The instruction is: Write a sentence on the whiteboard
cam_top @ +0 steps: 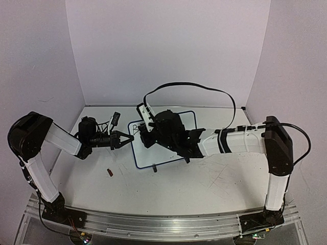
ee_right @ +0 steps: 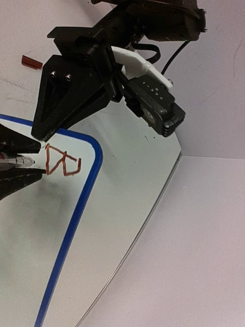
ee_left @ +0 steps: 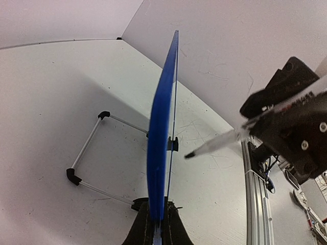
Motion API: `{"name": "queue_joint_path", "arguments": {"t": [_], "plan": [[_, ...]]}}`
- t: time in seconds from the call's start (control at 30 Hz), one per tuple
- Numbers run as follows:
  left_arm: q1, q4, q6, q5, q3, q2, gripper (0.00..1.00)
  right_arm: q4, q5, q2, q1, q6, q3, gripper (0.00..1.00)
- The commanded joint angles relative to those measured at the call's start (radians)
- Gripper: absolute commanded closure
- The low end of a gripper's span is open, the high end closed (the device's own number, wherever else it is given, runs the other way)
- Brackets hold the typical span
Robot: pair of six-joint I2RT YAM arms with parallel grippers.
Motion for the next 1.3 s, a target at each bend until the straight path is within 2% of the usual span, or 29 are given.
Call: {"name": "queue_joint_path", "arguments": {"t": [0.0, 0.53, 1.27], "plan": [[-0.002, 0.014, 0.049, -0.003, -0.007, -0.029, 1.00, 0.050, 0.003, -0.087, -0.041, 0.036, -0.021, 1.00], [-0.001, 0.011, 0.050, -0.001, 0.002, -0.025, 1.00, 0.060, -0.088, -0.016, -0.034, -0.024, 0.031, 1.00], [-0.003, 0.007, 0.048, 0.004, 0.006, -0.028, 1.00, 0.049, -0.005, 0.034, -0.034, -0.032, 0.071, 1.00]]}}
